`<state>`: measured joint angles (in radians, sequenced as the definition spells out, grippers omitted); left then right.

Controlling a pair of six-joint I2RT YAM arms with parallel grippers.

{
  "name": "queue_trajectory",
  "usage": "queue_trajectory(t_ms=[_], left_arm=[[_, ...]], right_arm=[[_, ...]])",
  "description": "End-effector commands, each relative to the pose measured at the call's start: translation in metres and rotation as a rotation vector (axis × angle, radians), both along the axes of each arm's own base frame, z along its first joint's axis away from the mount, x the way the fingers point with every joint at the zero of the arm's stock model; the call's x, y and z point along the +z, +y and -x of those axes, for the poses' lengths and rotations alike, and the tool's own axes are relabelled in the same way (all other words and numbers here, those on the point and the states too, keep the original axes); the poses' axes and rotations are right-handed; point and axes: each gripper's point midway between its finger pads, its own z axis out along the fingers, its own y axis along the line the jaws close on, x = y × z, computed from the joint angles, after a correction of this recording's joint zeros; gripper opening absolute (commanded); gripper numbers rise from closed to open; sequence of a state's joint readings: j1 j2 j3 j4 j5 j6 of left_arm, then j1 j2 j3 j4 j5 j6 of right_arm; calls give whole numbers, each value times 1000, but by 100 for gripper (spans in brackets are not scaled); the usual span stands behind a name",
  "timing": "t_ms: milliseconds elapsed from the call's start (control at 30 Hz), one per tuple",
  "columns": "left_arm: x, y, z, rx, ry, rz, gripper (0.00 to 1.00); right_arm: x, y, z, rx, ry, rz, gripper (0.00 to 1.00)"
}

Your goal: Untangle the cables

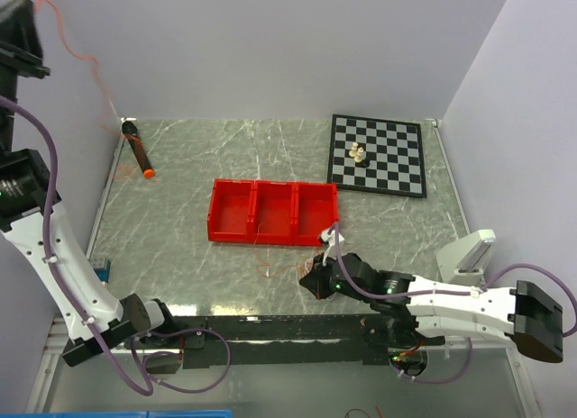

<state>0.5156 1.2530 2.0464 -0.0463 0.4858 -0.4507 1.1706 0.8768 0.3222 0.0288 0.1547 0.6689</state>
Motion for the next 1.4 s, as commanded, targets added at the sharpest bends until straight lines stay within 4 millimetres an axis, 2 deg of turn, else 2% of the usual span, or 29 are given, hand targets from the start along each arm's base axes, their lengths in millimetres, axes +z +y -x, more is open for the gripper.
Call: queue_trajectory(t_ms=[0, 100, 267, 433, 567, 667, 767, 867, 1100, 1200, 1367], left_arm=[[-37, -38, -16, -233, 129, -60, 11], [-69, -61, -31, -330, 222, -81, 11], [-107, -98, -41, -375, 293, -136, 11], [-148, -112, -63, -417, 394, -112, 10], [-193, -128, -79, -455, 505, -110, 8], [-227, -138, -88, -469, 582, -116, 7], [-249, -155, -91, -497, 632, -131, 3], [-256, -161, -93, -511, 646, -135, 2], [-260, -162, -100, -493, 649, -145, 1], [-247, -161, -100, -479, 623, -155, 1], [-205, -155, -94, -437, 534, -168, 1]], right_arm=[[45, 16, 11, 126, -87, -110, 0], [52, 16, 18, 182, -106, -123, 0], [53, 13, 16, 168, -106, -114, 0], [57, 15, 22, 207, -114, -127, 0], [59, 18, 28, 262, -122, -126, 0], [59, 20, 29, 269, -118, -118, 0], [53, 20, 28, 268, -105, -104, 0], [51, 23, 29, 272, -93, -101, 0], [46, 24, 31, 278, -81, -98, 0], [45, 23, 31, 278, -78, -92, 0], [44, 24, 33, 289, -71, -88, 0]])
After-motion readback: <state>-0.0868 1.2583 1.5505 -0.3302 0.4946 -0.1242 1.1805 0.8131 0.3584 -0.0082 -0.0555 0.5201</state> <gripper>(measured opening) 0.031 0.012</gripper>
